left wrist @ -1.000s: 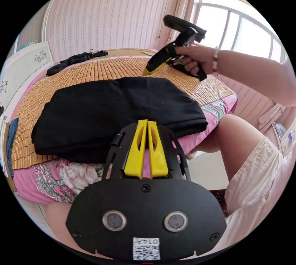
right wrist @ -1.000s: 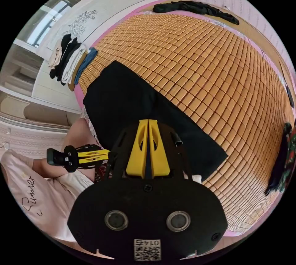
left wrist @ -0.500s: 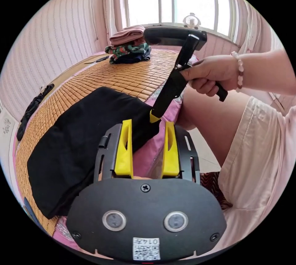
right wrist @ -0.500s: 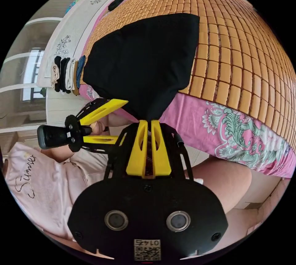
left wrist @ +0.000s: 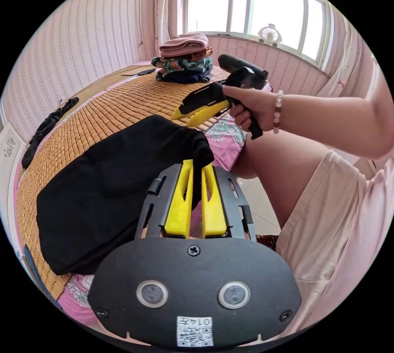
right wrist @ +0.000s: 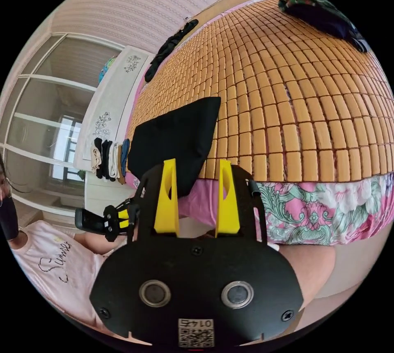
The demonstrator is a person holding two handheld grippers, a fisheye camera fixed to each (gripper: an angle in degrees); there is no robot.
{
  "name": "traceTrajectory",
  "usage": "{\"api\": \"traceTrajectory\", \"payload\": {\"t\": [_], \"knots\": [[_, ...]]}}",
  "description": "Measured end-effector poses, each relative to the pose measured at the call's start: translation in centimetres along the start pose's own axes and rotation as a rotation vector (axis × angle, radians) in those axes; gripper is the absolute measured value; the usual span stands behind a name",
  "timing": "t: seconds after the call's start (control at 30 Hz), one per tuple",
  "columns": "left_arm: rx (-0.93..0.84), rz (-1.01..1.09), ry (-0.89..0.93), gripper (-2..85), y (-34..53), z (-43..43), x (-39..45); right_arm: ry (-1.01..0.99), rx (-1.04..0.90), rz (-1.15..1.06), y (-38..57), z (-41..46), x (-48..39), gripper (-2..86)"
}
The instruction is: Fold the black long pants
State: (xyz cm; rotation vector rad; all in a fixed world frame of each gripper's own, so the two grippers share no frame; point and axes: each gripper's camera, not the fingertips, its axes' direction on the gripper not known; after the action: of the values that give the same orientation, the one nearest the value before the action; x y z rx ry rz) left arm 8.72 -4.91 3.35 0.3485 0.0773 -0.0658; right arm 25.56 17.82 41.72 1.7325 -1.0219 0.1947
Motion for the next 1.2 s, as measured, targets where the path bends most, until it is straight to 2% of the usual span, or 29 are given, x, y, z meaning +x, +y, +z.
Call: {"api": "traceTrajectory", "payload": {"t": [0.13,0.2,0.3,0.43,0.5,0.57,0.63,0.73,0.83,0.93,1.0,1.07,1.2], "knots": [[0.018,-0.013,0.056,0.8,0.6,-2.1,-0.7,-0.108,0.069,0.096,-0.2,1.0,3.2,10.3],[0.027,-0.011,0.082,0.6,0.9,-3.2,-1.1,-0.162,0.089,0.148,0.2,0.8,4.9,5.0],[0.059,-0.011,0.105,0.5,0.7,-4.4,-1.7,-0.221,0.124,0.120,1.3,-1.4,5.6,1.9],[0.156,-0.027,0.225,0.4,-0.7,-5.2,-2.0,-0.212,0.234,0.082,3.4,-7.3,5.6,1.1],[0.221,-0.106,0.361,0.4,-1.6,-5.1,-2.5,-0.185,0.304,0.041,4.6,-11.5,4.8,1.0],[0.259,-0.186,0.455,0.3,-1.9,-5.1,-3.2,-0.131,0.330,0.005,5.1,-13.6,3.4,1.0],[0.286,-0.214,0.469,0.4,-1.6,-5.6,-4.0,-0.093,0.316,-0.041,4.8,-14.2,1.5,1.1],[0.319,-0.272,0.398,0.8,0.0,-7.5,-6.5,-0.090,0.262,-0.138,2.9,-12.1,-2.3,1.4],[0.338,-0.404,0.303,2.2,2.8,-10.4,-10.5,-0.182,0.210,-0.225,0.2,-7.0,-6.7,2.3],[0.306,-0.563,0.074,5.1,6.3,-13.7,-15.0,-0.236,0.154,-0.257,-2.5,-0.2,-10.8,5.3],[0.242,-0.678,-0.131,8.4,9.4,-15.3,-18.6,-0.174,0.102,-0.259,-3.9,4.2,-12.4,7.6],[0.193,-0.754,-0.217,9.1,11.3,-16.1,-20.9,-0.129,0.095,-0.241,-3.8,5.6,-12.6,7.6],[0.175,-0.794,-0.191,10.0,12.3,-16.1,-23.8,0.002,0.071,-0.282,-0.8,5.5,-11.6,7.5]]}}
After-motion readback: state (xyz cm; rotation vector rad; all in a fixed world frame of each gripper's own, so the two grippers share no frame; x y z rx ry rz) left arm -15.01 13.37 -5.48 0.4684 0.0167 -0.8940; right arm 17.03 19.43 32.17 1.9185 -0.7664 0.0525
